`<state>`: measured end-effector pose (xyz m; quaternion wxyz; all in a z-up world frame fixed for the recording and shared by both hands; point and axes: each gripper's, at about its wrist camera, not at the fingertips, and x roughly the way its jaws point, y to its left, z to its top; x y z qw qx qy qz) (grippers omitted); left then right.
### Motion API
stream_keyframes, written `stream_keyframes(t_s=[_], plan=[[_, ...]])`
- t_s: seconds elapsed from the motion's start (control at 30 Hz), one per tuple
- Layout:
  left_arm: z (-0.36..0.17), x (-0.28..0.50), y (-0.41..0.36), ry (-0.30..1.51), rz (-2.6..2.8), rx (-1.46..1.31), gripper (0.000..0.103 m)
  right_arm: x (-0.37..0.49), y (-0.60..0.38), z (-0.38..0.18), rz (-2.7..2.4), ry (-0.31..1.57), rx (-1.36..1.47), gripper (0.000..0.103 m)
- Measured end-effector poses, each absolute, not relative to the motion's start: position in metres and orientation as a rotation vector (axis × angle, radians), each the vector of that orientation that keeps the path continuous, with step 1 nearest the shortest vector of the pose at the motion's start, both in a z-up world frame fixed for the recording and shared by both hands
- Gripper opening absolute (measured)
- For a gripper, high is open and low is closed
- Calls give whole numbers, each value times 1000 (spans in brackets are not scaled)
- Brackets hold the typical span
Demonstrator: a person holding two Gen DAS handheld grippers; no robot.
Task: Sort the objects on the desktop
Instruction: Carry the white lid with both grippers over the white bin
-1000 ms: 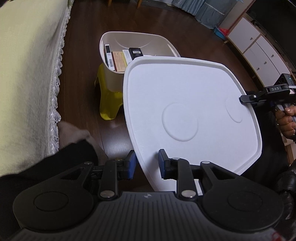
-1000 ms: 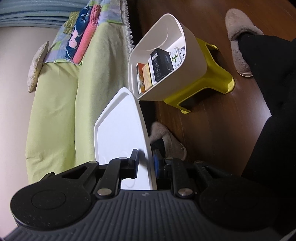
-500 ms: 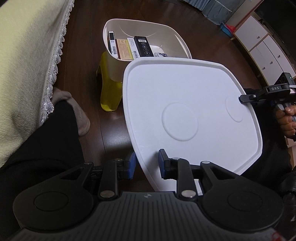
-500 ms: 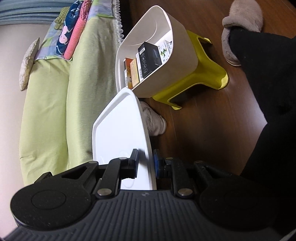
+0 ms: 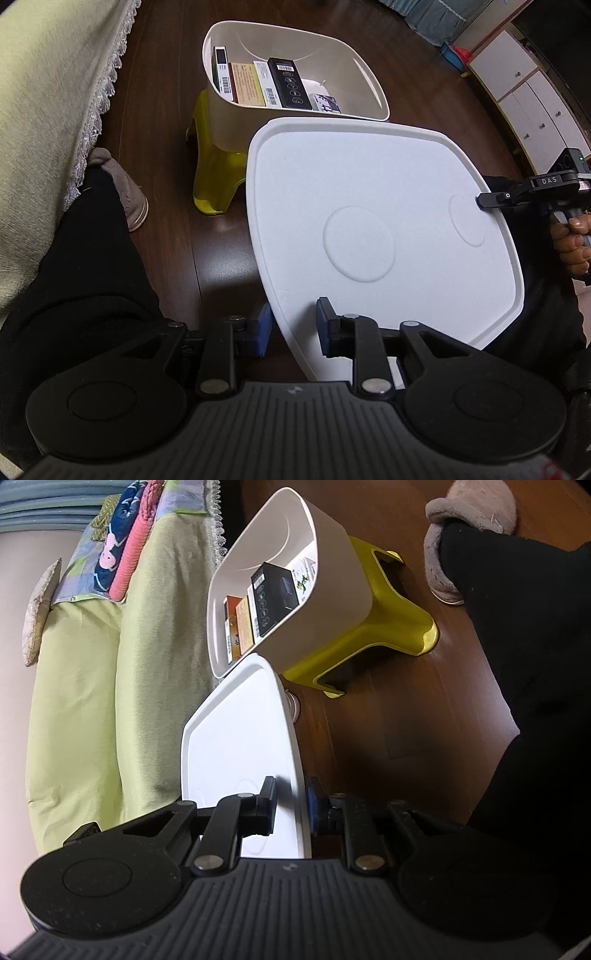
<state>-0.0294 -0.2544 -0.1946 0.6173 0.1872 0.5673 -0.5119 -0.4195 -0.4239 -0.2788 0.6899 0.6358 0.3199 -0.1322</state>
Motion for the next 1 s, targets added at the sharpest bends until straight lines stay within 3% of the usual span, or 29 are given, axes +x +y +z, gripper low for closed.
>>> stream_keyframes(t_s=[1.0], plan=[[-215,0,-259,1336,-1138,417,30,-382,-438,-294,-293,776,1405,16]])
